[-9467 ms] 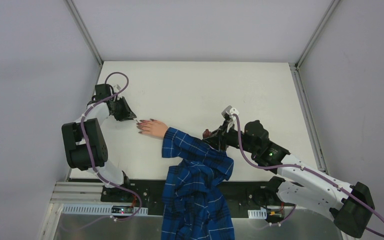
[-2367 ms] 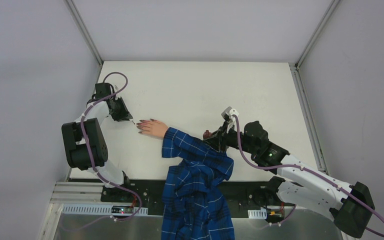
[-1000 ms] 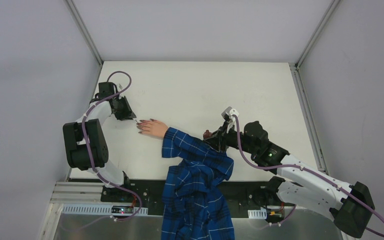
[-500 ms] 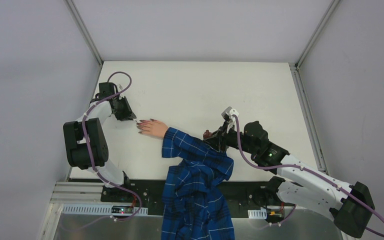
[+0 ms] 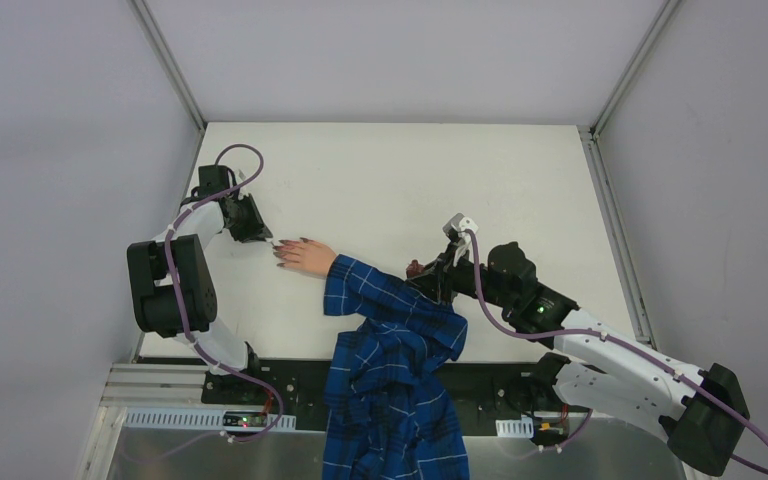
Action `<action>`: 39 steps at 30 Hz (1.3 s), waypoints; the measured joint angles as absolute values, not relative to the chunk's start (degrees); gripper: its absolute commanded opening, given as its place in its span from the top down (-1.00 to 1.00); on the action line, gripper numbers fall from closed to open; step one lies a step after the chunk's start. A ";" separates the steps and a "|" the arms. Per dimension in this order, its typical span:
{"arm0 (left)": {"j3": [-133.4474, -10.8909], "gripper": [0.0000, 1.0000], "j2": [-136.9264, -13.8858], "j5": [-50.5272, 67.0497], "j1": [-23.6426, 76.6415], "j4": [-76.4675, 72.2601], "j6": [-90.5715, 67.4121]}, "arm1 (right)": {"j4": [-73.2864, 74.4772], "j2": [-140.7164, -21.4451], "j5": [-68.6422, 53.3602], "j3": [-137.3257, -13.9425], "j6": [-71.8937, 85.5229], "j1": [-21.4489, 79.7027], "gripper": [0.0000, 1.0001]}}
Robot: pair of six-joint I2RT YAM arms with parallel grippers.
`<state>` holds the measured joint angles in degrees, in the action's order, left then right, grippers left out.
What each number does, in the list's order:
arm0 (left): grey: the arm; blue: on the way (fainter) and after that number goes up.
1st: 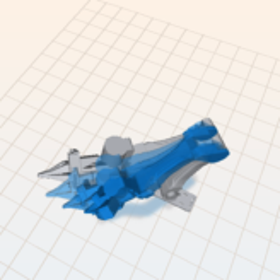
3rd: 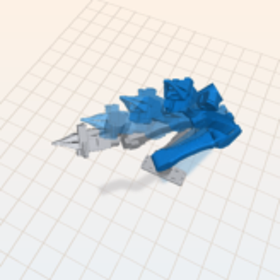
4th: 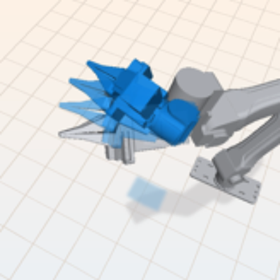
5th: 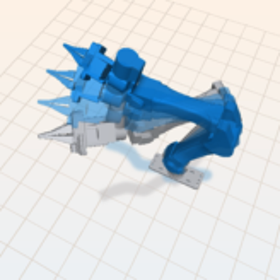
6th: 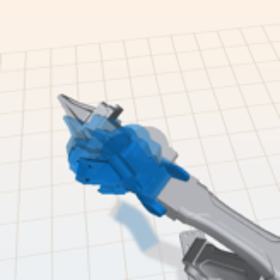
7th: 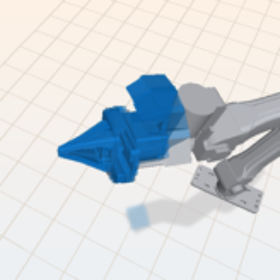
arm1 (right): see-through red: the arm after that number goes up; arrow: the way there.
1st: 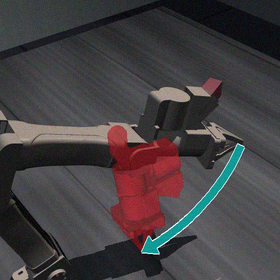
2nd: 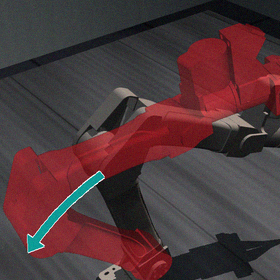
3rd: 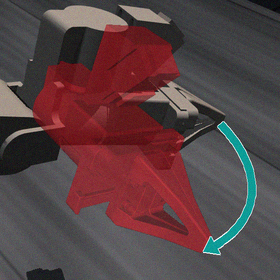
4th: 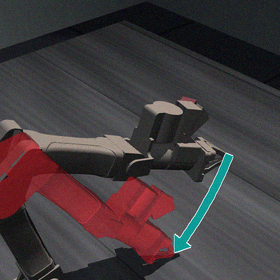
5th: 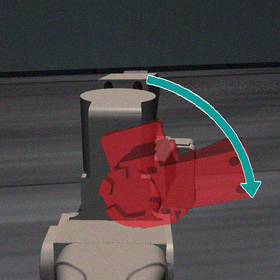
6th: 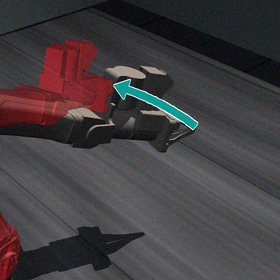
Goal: Paint the nails
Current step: Paint the nail polish on the nail.
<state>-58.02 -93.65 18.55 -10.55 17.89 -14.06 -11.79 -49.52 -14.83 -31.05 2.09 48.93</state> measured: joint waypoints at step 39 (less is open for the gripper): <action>-58.04 1.00 -94.56 16.62 -10.59 18.33 -14.04 | -11.79 -49.52 -14.83 -31.05 2.09 48.93 1.00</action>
<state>-58.04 -94.56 16.62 -10.59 18.33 -14.04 -11.79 -49.52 -14.83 -31.05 2.09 48.93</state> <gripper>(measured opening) 0.143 0.275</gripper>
